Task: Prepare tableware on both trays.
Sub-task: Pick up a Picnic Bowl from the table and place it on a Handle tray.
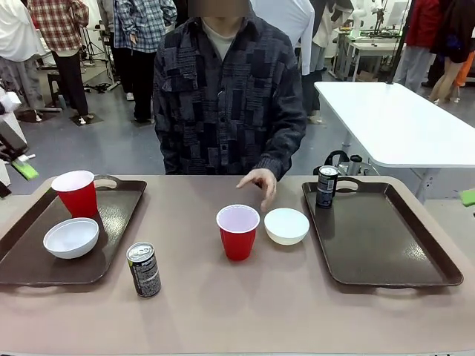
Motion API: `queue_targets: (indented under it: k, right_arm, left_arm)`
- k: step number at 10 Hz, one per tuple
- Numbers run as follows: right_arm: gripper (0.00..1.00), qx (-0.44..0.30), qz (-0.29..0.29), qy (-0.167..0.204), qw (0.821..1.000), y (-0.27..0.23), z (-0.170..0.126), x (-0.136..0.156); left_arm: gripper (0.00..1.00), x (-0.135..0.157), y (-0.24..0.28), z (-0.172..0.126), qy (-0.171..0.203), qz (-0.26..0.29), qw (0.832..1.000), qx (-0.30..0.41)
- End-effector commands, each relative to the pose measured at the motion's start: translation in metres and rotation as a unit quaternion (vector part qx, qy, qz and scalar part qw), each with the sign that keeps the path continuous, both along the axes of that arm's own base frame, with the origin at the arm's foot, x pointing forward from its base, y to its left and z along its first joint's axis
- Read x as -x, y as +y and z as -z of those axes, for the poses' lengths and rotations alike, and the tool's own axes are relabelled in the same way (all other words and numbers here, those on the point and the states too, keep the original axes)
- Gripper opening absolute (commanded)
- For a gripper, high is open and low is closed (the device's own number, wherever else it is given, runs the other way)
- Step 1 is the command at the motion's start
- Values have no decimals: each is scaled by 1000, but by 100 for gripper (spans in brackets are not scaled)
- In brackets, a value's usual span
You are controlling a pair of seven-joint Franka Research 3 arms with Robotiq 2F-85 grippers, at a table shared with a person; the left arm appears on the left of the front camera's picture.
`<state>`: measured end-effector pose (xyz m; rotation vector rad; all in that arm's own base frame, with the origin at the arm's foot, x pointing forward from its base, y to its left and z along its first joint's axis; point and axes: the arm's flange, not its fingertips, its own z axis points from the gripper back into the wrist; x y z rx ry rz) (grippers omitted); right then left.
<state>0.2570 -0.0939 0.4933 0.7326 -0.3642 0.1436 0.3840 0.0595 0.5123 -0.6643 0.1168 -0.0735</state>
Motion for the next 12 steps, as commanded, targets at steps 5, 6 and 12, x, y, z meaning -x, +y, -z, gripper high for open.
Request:
queue_targets:
  k: [5,6,12]
  right_arm:
    - [100,97,-25,21,995,137,33,9]
    - [100,107,-29,21,994,152,36,8]
    - [100,212,-1,-6,977,224,81,-11]
  left_arm:
    - [82,20,74,25,-103,-26,961,257]
    - [82,14,97,25,-106,-39,953,280]
    - [82,10,128,38,-108,-47,946,302]
